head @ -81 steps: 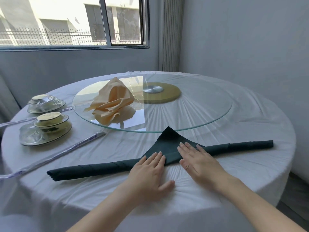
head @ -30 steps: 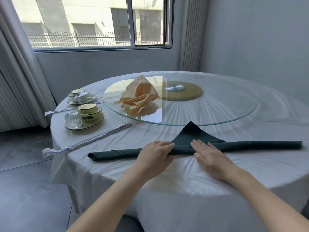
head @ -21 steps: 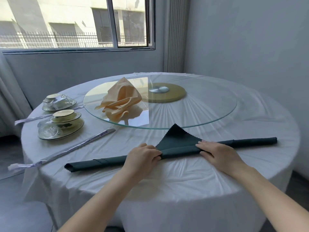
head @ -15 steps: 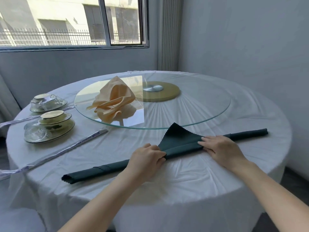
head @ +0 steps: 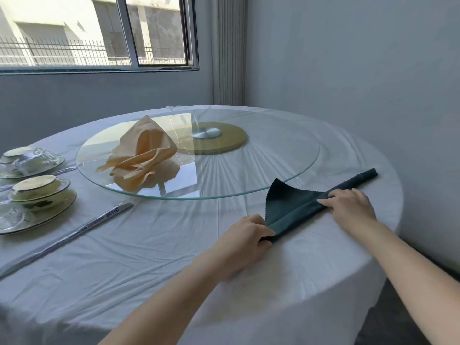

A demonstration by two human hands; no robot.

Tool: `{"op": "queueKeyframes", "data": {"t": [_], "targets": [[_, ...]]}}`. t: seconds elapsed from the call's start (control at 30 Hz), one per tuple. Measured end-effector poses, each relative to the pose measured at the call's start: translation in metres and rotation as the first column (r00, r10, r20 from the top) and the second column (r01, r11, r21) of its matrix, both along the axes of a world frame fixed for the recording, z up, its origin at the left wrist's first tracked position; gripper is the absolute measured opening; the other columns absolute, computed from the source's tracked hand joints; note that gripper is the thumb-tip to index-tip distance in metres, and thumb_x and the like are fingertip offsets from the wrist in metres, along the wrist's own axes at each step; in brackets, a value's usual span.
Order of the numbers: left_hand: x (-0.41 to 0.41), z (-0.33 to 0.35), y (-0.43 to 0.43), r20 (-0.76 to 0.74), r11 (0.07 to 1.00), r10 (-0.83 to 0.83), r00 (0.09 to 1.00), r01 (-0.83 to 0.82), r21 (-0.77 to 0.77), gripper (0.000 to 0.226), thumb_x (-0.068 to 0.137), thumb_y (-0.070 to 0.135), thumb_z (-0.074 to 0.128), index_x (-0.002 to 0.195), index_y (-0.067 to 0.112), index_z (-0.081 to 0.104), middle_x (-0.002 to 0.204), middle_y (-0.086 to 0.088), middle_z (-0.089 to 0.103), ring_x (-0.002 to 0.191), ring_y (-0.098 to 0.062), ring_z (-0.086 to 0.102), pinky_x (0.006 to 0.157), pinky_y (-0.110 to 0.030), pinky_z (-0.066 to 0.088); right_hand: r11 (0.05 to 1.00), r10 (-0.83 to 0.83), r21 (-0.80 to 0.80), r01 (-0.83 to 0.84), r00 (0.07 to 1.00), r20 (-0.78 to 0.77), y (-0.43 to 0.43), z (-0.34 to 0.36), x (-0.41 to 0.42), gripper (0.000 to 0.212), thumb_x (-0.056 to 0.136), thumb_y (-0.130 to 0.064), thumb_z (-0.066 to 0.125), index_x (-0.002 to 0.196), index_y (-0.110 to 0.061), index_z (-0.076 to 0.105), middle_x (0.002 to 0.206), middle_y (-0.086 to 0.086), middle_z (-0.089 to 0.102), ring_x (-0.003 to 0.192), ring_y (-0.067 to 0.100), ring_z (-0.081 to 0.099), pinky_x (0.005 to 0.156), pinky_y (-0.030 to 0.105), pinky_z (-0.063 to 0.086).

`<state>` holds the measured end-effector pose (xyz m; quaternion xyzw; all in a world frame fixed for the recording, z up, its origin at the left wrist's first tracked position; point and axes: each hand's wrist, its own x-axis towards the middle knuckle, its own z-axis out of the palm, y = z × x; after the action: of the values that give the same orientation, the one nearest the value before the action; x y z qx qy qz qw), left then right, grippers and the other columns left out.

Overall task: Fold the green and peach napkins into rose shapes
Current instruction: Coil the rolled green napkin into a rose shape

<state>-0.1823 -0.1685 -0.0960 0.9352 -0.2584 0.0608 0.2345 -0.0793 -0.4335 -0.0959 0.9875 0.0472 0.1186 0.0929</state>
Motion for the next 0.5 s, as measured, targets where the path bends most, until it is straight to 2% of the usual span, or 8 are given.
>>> {"op": "queueKeyframes", "data": {"t": [0.13, 0.23, 0.3, 0.37, 0.43, 0.5], "targets": [[-0.012, 0.005, 0.034, -0.077, 0.999, -0.050, 0.996, 0.048, -0.021, 0.025, 0.089, 0.019, 0.061, 0.113, 0.020, 0.068, 0.103, 0.002, 0.056, 0.095, -0.011, 0.053, 0.079, -0.009, 0.034, 0.996, -0.015, 0.090, 0.022, 0.997, -0.075, 0.007, -0.004, -0.010, 0.053, 0.095, -0.010, 0.031, 0.140, -0.037, 0.035, 0.145, -0.008, 0.037, 0.129, 0.015, 0.035, 0.108, 0.029, 0.020], [-0.025, 0.014, 0.062, -0.157, 0.998, -0.056, 0.986, 0.054, -0.019, 0.018, 0.089, 0.019, 0.062, 0.103, 0.021, 0.072, 0.096, 0.010, 0.058, 0.083, -0.002, 0.053, 0.068, -0.001, 0.032, 0.950, 0.055, 0.308, -0.051, 0.998, -0.005, 0.028, -0.007, -0.030, 0.050, 0.090, -0.008, 0.039, 0.138, -0.023, 0.045, 0.145, -0.002, 0.040, 0.130, 0.020, 0.039, 0.107, 0.032, 0.026], [-0.031, 0.020, 0.077, -0.214, 0.999, -0.052, 0.976, 0.054, 0.006, 0.017, 0.089, 0.021, 0.062, 0.101, 0.023, 0.073, 0.099, 0.012, 0.061, 0.087, -0.002, 0.055, 0.068, -0.002, 0.034, 0.854, 0.187, 0.472, -0.219, 0.976, 0.114, 0.057, -0.014, -0.056, 0.038, 0.088, -0.007, 0.049, 0.122, -0.014, 0.061, 0.131, 0.002, 0.055, 0.119, 0.024, 0.051, 0.099, 0.036, 0.038], [-0.035, 0.025, 0.090, -0.273, 0.997, -0.053, 0.961, 0.065, 0.034, 0.018, 0.088, 0.020, 0.062, 0.100, 0.027, 0.073, 0.102, 0.013, 0.061, 0.091, 0.001, 0.053, 0.070, -0.002, 0.034, 0.761, 0.339, 0.487, -0.428, 0.903, 0.264, 0.093, -0.021, -0.093, 0.024, 0.084, -0.012, 0.057, 0.103, -0.015, 0.071, 0.110, -0.001, 0.065, 0.100, 0.022, 0.061, 0.087, 0.034, 0.046], [-0.038, 0.028, 0.099, -0.321, 0.994, -0.062, 0.945, 0.088, 0.067, 0.021, 0.088, 0.016, 0.060, 0.098, 0.030, 0.073, 0.101, 0.014, 0.057, 0.091, 0.003, 0.051, 0.071, -0.002, 0.034, 0.693, 0.444, 0.453, -0.561, 0.827, 0.345, 0.128, -0.025, -0.128, 0.021, 0.079, -0.026, 0.055, 0.091, -0.020, 0.072, 0.093, -0.007, 0.064, 0.086, 0.013, 0.060, 0.080, 0.025, 0.044], [-0.041, 0.028, 0.106, -0.351, 0.990, -0.079, 0.933, 0.116, 0.086, 0.026, 0.088, 0.011, 0.059, 0.094, 0.031, 0.073, 0.098, 0.015, 0.055, 0.087, 0.006, 0.050, 0.072, -0.003, 0.033, 0.636, 0.514, 0.460, -0.620, 0.785, 0.346, 0.156, -0.027, -0.153, 0.022, 0.076, -0.034, 0.054, 0.086, -0.025, 0.070, 0.087, -0.012, 0.061, 0.081, 0.008, 0.057, 0.079, 0.021, 0.040]]}}
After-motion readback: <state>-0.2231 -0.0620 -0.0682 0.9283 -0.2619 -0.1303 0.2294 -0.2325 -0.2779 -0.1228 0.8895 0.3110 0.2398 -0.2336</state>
